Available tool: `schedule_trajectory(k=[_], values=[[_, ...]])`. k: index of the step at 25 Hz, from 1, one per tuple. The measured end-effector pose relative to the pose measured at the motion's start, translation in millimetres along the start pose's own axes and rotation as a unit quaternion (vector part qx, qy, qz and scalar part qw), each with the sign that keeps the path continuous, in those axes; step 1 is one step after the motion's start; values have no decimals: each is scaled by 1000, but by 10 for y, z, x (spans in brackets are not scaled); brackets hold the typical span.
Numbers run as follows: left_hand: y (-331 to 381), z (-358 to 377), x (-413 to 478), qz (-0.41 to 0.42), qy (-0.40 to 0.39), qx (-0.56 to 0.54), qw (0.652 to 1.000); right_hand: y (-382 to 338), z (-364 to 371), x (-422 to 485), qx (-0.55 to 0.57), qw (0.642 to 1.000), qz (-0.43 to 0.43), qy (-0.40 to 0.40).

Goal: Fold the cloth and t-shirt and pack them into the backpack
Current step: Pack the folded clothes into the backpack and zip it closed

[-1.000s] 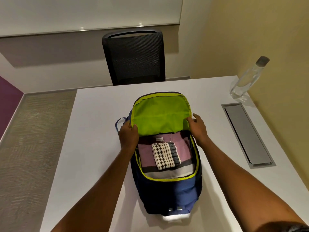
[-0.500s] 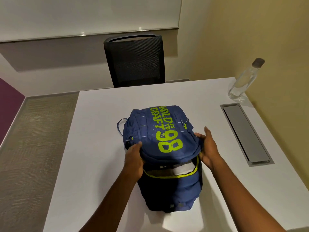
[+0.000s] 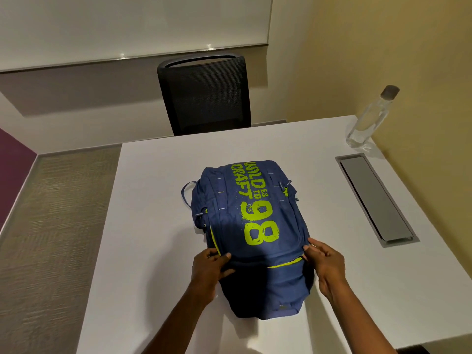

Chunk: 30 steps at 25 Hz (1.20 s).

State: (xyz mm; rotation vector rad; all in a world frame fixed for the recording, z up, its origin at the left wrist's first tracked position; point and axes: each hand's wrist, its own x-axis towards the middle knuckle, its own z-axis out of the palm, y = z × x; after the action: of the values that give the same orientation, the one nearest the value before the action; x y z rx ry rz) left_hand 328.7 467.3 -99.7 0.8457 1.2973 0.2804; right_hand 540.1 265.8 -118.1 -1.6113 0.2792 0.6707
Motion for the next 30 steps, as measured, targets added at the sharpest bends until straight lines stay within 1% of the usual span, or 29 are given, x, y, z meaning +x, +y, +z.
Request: schedule_trajectory(k=[2,3,5,7,8,10,11,13,14,15,18,20,22,23,24,26,27,29,30], values=[[48,-96,79,34,37,36,998,134,-45,10,-47,998,0,28],[70,-145,153,73,68,76,992,171,-45,-11,-68,997,1,43],[178,-224,332,168,115,185,961,182,-2,-122,-120,989,-22,86],[341,-238,536,240,120,267,926,125,118,-291,-175,971,-88,135],[411,-231,665,262,115,287,914,83,209,-394,-183,965,-123,143],[560,-197,900,278,99,311,904,40,436,-569,-185,959,-180,117],[609,-189,1016,271,79,319,905,34,580,-632,-191,957,-198,92],[667,-176,1194,232,46,334,912,60,921,-685,-200,958,-204,18],[689,-168,1265,219,48,346,911,77,1124,-689,-205,957,-203,-21],[698,-161,1328,219,70,352,907,109,1339,-673,-221,953,-199,-54],[736,-185,1341,231,131,334,904,180,1957,-605,-298,922,-212,-127],[767,-257,1274,264,124,337,895,150,2323,-585,-337,910,-191,-149],[762,-344,1178,315,83,340,882,68,2611,-544,-403,893,-140,-146],[763,-377,1116,335,61,328,881,32,2716,-512,-415,891,-98,-155],[774,-405,1073,342,38,311,886,-6,2816,-491,-391,904,-51,-165],[784,-458,1027,328,-7,293,898,-55,2925,-466,-319,933,29,-162],[784,-496,1028,305,-36,290,907,-53,2941,-440,-300,940,49,-154],[763,-569,1071,241,-88,266,929,-22,2941,-381,-290,946,48,-137],[758,-587,1101,218,-91,258,937,-37,2930,-381,-308,940,44,-140]])
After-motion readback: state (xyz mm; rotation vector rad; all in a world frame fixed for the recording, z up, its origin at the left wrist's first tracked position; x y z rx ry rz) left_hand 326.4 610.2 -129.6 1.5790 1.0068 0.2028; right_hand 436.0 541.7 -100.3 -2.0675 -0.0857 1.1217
